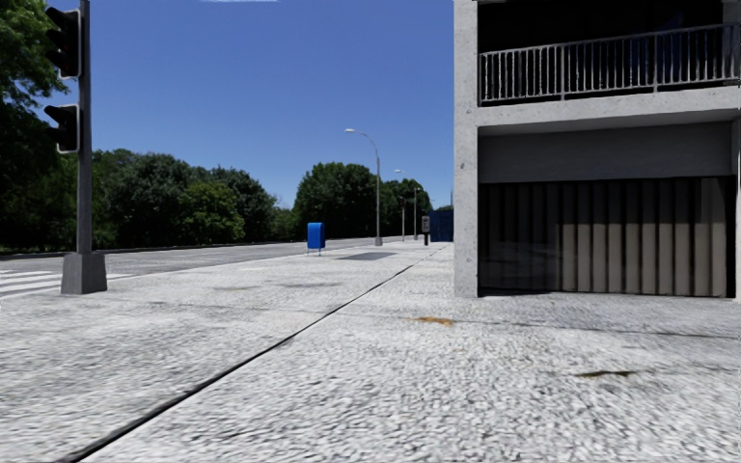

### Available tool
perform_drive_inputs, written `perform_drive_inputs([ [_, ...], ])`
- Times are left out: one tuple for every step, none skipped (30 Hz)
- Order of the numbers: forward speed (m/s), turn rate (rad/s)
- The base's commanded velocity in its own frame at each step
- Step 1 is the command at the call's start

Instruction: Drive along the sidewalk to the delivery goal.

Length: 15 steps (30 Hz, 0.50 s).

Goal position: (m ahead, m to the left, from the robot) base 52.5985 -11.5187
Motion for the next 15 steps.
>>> perform_drive_inputs([
  [2.00,0.33],
  [2.00,0.17],
  [2.00,0.07],
  [2.00,0.00],
  [2.00,0.00],
  [2.00,0.00],
  [2.00,0.00],
  [2.00,0.00],
  [2.00,0.00],
  [2.00,0.00],
  [2.00,0.00],
  [2.00,0.00],
  [2.00,0.00],
  [2.00,0.00],
  [2.00,0.00],
])
